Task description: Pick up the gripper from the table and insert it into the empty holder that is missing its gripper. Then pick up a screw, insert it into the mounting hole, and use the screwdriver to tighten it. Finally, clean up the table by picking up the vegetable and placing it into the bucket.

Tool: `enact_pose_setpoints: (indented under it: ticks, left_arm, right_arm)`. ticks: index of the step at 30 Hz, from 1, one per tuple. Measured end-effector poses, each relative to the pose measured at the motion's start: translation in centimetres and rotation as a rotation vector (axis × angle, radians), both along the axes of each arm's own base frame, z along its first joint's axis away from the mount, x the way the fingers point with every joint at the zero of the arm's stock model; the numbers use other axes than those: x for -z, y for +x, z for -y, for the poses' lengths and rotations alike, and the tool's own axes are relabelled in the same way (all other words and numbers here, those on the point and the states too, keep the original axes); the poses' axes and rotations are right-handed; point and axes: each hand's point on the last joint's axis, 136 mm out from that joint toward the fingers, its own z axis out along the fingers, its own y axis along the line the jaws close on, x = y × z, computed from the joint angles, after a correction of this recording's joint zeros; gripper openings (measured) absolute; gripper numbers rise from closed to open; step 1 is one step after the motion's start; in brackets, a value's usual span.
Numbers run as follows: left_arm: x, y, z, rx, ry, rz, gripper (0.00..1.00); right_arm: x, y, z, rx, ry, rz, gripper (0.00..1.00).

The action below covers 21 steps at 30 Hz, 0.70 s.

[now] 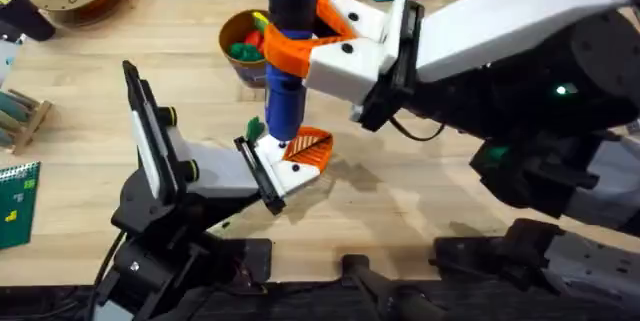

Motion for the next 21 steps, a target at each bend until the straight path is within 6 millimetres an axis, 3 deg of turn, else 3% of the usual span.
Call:
enact_pose_setpoints:
  ticks: [12,15,18,21]
  left_arm:
    - [0.0,0.0,0.0,0.0,0.0,0.001,0.013]
    - [0.0,0.0,0.0,0.0,0.0,0.001,0.013]
    - [0.0,0.0,0.0,0.0,0.0,0.001,0.013]
    - [0.0,0.0,0.0,0.0,0.0,0.001,0.013]
  right_arm:
    - [-0.6,-0.2,0.1,-0.003,0.02,0.021,0.029]
    - [-4.2,-0.8,1.5,0.013,0.159,0.141,0.029]
    - [-8.2,-1.1,4.6,0.076,0.306,0.25,0.029]
    - [-8.7,0.6,6.5,0.145,0.316,0.237,0.029]
